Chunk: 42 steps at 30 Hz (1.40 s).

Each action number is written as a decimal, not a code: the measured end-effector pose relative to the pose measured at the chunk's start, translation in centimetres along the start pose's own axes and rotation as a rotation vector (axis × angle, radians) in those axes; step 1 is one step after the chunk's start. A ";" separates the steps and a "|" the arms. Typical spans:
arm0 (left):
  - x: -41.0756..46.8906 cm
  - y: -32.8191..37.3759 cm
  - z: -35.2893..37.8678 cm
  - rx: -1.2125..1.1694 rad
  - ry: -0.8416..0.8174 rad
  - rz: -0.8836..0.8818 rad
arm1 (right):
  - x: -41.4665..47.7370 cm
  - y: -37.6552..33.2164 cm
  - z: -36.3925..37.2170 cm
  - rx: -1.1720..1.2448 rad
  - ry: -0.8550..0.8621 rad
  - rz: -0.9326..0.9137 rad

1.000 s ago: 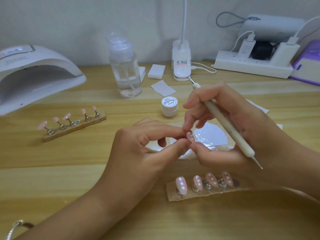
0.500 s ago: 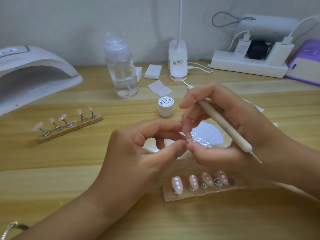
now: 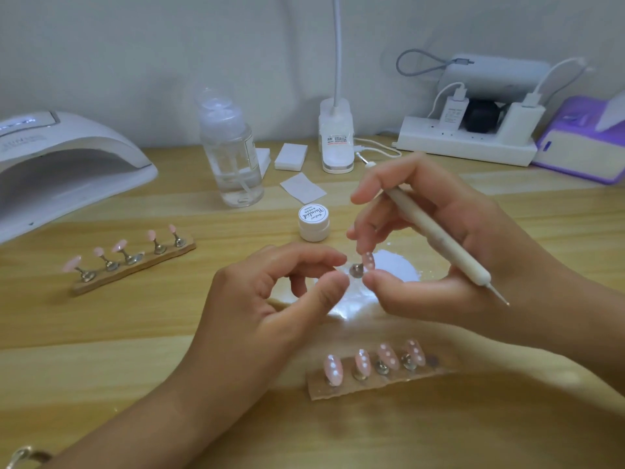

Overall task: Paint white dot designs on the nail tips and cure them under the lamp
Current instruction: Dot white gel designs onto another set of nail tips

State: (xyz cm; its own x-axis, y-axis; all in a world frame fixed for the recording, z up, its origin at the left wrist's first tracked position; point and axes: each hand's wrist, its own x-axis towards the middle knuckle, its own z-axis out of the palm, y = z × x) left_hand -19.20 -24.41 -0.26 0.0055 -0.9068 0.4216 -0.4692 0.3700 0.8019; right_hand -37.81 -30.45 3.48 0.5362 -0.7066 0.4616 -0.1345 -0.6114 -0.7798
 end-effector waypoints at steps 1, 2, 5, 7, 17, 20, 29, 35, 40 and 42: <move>0.0 0.0 0.0 -0.008 0.002 -0.008 | 0.1 -0.2 -0.4 -0.005 0.001 -0.009; 0.0 0.1 0.0 -0.013 0.001 -0.012 | 0.2 -0.4 -0.9 -0.010 0.007 -0.019; -0.1 0.3 0.0 -0.016 -0.007 -0.019 | 0.4 -1.0 -2.5 -0.019 0.027 -0.046; -0.2 0.3 0.0 -0.043 -0.010 -0.020 | -0.1 -1.2 -3.4 -0.021 0.032 -0.046; -0.6 1.8 -0.3 0.107 -0.285 0.233 | -7.4 0.5 -2.4 -0.113 0.103 0.113; -0.9 2.1 0.0 0.262 -0.363 0.342 | -7.4 0.7 -1.7 -0.060 0.116 0.117; -1.0 1.6 0.5 0.367 -0.360 0.360 | -7.6 0.6 -0.8 -0.033 0.109 0.177; -1.0 1.3 0.7 0.404 -0.378 0.339 | -7.4 0.5 -0.8 -0.031 0.086 0.182; -1.0 1.2 0.7 0.392 -0.385 0.322 | -8.2 0.8 -0.4 0.007 0.117 0.149; -1.0 1.3 0.6 0.364 -0.387 0.313 | -8.5 1.2 -0.5 0.005 0.092 0.120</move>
State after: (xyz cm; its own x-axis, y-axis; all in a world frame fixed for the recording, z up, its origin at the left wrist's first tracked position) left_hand -20.35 -23.18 0.07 -0.4698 -0.7994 0.3745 -0.6686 0.5993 0.4404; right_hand -42.93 -25.37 -1.16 0.4378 -0.8045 0.4015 -0.1884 -0.5187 -0.8339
